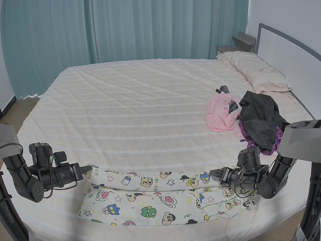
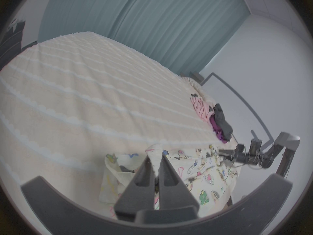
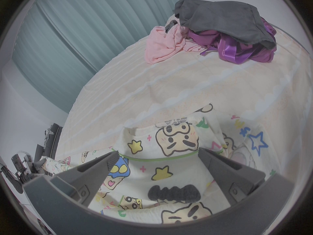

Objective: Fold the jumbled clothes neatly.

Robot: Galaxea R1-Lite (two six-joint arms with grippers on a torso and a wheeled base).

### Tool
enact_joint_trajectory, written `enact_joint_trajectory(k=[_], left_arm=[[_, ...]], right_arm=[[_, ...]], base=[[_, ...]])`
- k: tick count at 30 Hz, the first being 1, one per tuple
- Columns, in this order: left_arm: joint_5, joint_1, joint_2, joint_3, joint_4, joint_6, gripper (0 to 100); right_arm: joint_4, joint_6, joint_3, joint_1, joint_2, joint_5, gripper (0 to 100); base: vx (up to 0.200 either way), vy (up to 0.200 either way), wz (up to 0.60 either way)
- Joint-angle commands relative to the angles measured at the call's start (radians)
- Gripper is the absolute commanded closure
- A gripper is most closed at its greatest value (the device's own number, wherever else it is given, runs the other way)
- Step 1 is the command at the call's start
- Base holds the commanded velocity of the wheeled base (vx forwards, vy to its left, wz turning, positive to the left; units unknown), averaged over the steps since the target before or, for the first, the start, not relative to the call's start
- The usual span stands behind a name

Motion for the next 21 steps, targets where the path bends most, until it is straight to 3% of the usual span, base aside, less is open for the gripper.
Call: enact_joint_trajectory(k=[1, 12, 18, 19, 21], left_arm=[[-0.001, 0.032, 0.008, 0.086, 0.000, 0.086, 100], [-0.005, 0.073, 0.037, 0.244, -0.010, 0.267, 100], [-0.005, 0.082, 0.071, 0.266, -0.013, 0.286, 100], [-0.007, 0.081, 0.073, 0.269, -0.013, 0.286, 0], [-0.027, 0.081, 0.071, 0.284, -0.013, 0.287, 0]], right_arm=[[-0.001, 0.000, 0.011, 0.002, -0.014, 0.001, 0], [-0.001, 0.000, 0.026, 0.005, -0.020, 0.001, 0], [0.000, -0.001, 0.031, 0.008, -0.020, 0.001, 0], [0.000, -0.001, 0.032, 0.008, -0.020, 0.001, 0], [-0.001, 0.000, 0.037, 0.008, -0.021, 0.001, 0]], base=[[0.000, 0.000, 0.00], [0.000, 0.000, 0.00], [0.000, 0.000, 0.00], [0.000, 0.000, 0.00], [0.000, 0.000, 0.00]])
